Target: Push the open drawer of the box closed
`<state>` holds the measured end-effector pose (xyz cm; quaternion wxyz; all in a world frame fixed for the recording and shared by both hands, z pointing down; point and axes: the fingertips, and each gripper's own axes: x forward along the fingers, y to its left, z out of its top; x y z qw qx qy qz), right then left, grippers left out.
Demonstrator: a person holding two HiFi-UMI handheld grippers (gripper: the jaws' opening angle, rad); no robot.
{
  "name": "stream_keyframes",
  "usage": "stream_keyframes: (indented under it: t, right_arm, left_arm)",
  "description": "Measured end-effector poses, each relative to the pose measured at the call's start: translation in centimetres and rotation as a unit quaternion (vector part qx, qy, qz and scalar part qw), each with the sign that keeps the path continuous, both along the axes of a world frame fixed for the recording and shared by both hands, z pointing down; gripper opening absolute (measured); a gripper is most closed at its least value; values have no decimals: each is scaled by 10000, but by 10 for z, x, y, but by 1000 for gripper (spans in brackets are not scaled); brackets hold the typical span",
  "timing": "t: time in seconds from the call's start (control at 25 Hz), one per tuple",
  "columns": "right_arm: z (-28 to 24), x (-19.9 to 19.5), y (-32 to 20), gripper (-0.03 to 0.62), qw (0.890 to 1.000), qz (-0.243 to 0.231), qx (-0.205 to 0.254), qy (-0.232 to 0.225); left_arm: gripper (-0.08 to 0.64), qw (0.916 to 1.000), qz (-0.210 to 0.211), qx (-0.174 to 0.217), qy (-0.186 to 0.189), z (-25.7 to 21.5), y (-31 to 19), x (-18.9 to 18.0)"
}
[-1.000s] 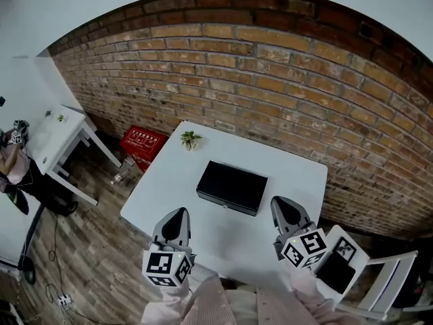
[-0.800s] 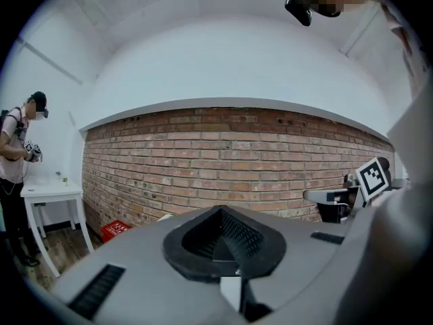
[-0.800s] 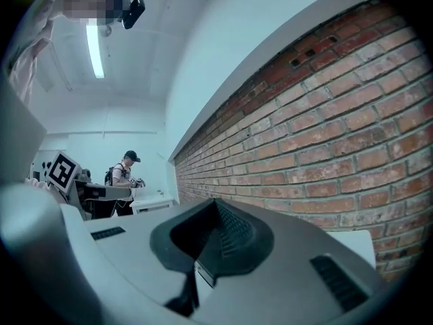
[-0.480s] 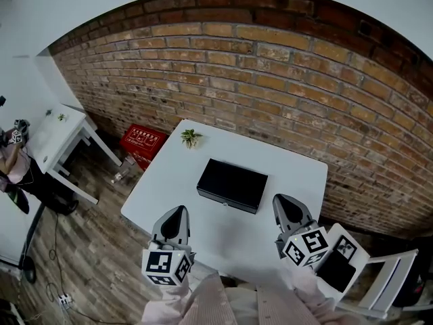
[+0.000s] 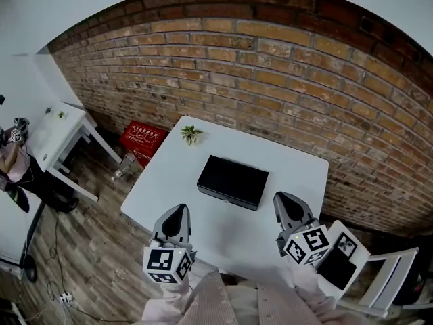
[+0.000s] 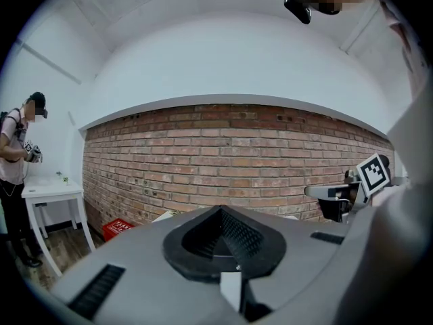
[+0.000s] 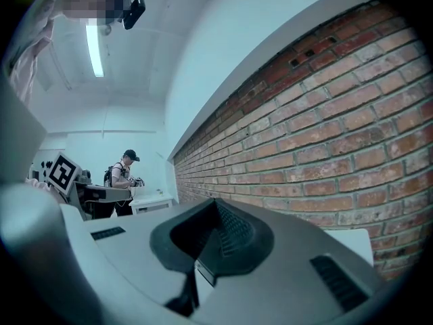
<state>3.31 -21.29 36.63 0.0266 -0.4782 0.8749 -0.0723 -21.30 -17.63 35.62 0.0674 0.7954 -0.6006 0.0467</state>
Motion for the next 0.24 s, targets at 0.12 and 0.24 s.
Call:
stream_keyframes:
  t: [0.12, 0.24]
  right_arm:
    - [1, 0, 0, 2, 10000, -41, 31, 34]
    - [2, 0, 0, 3, 9999, -68, 44, 88]
  left_arm:
    - [-5, 10000, 3, -22, -12, 3, -1, 1]
    - [-5, 10000, -5, -42, -8, 5, -1, 2]
